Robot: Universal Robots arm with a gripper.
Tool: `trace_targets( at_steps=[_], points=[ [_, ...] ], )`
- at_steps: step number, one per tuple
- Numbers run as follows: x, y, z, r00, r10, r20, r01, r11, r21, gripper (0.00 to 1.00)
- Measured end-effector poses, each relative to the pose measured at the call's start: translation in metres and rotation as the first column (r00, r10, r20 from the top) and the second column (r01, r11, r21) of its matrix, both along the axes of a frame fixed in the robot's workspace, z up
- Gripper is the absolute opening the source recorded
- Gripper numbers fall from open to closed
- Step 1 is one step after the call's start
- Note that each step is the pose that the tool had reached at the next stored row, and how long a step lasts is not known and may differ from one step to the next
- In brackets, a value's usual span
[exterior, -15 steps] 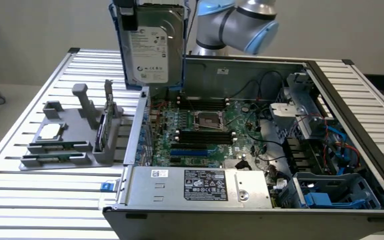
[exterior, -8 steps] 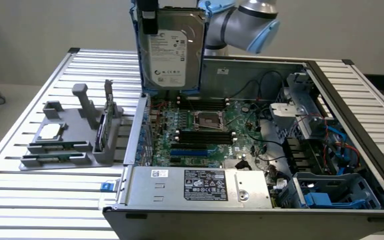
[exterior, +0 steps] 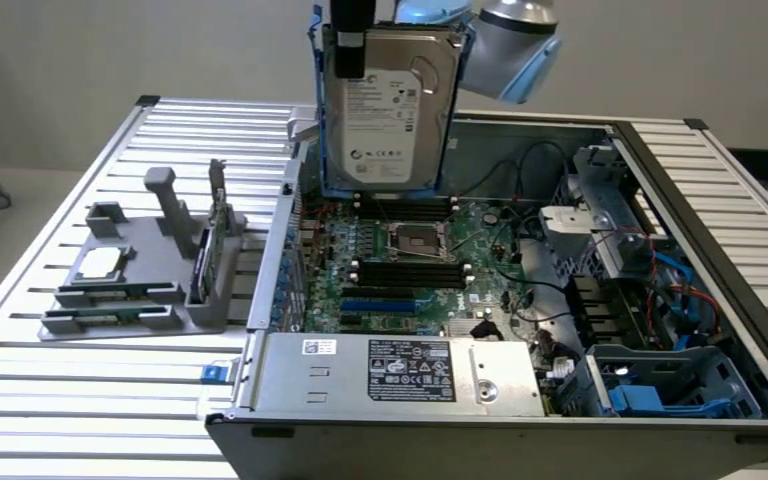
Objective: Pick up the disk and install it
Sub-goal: 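Pick up the disk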
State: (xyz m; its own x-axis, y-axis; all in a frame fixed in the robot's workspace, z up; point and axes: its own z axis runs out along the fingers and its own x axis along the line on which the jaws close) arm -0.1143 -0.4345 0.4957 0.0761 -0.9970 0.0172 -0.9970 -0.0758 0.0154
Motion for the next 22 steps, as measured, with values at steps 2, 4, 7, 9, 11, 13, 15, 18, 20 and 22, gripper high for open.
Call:
trace_targets(
  at_steps=[2,4,7,9,11,13,15,18,20,22],
  points=[
    [0.009,-0.003,0.0,1.0,0.0,-0.0001,0.0,1.0,0.0,0.33],
    [0.018,-0.0061,0.0,1.0,0.0,-0.0001,0.0,1.0,0.0,0.33],
    [0.032,-0.0106,0.0,1.0,0.0,-0.0001,0.0,1.0,0.0,0.33],
    [0.041,-0.0136,0.0,1.0,0.0,-0.0002,0.0,1.0,0.0,0.33],
    [0.05,-0.0168,0.0,1.0,0.0,-0.0003,0.0,1.0,-0.0001,0.33],
    [0.059,-0.0201,0.0,1.0,0.0,-0.0005,0.0,1.0,-0.0001,0.33],
    [0.068,-0.0235,0.0,1.0,0.0,-0.0006,0.0,1.0,0.0,0.33],
    [0.082,-0.0289,0.0,1.0,0.0,-0.0008,0.0,1.0,-0.0001,0.33],
    [0.091,-0.0324,0.0,1.0,0.0,-0.0009,0.0,1.0,0.0,0.33],
    [0.1,-0.0362,0.0,1.0,0.0,-0.0011,0.0,1.0,0.0,0.33]
  ],
)
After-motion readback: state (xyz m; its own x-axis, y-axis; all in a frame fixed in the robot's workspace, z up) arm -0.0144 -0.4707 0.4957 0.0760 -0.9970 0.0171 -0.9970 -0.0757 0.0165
